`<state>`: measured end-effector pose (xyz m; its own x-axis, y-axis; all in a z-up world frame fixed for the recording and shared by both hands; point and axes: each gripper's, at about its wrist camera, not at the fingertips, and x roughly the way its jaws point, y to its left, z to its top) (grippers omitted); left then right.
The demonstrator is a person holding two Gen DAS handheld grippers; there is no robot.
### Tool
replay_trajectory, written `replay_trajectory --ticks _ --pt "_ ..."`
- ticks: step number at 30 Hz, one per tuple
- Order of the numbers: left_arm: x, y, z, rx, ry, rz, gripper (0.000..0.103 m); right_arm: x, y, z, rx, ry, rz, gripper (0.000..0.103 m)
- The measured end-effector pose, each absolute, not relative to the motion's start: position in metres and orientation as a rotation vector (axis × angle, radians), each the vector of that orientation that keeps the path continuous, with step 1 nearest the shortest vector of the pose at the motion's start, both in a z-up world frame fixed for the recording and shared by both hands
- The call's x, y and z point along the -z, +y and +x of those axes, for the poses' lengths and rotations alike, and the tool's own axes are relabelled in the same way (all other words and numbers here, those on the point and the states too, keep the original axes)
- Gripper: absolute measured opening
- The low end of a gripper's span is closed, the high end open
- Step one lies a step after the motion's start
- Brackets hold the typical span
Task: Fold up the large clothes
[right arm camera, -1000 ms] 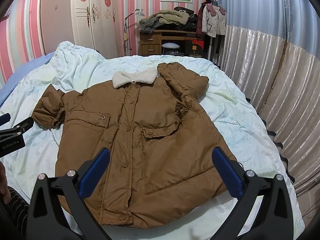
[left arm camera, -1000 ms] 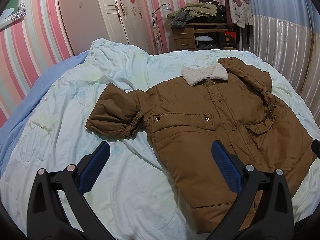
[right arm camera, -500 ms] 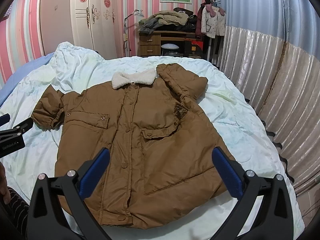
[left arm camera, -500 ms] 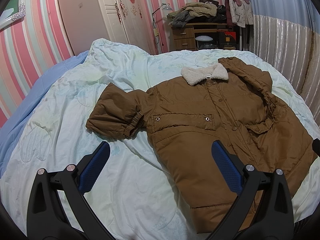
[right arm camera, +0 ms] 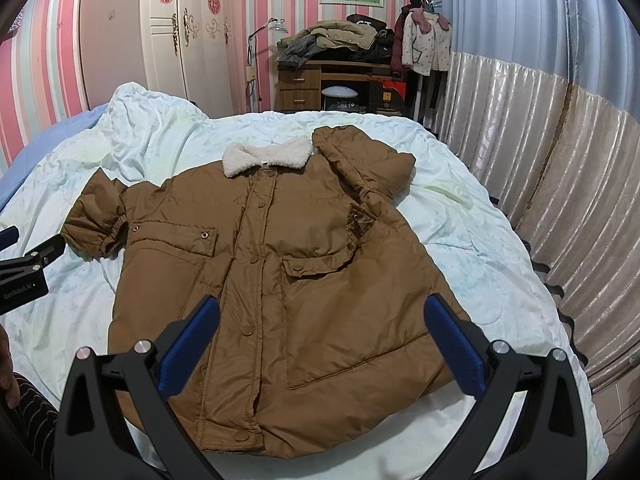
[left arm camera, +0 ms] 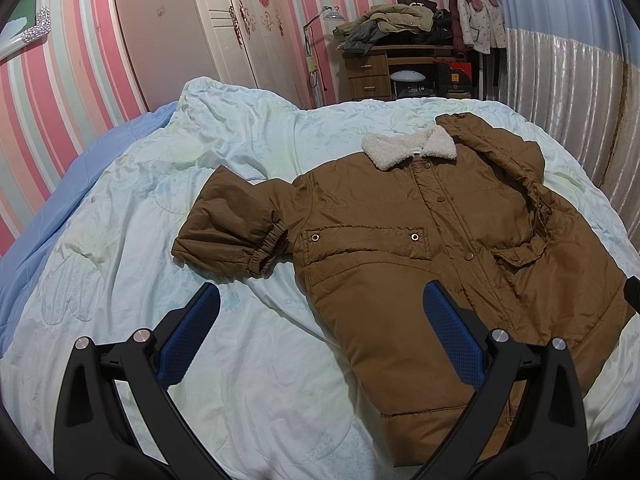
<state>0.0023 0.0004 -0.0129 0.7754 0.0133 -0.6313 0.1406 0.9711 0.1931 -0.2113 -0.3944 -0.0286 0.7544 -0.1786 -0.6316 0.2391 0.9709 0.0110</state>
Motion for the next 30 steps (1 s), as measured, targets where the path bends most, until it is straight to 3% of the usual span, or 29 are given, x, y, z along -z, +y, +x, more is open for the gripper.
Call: replay_trajectory --ticks 30 --pt "0.0143 -0.0022 0.0031 0.07 0.684 0.241 0.1 0.0287 -0.3957 -0.212 0.227 0.681 0.095 0.102"
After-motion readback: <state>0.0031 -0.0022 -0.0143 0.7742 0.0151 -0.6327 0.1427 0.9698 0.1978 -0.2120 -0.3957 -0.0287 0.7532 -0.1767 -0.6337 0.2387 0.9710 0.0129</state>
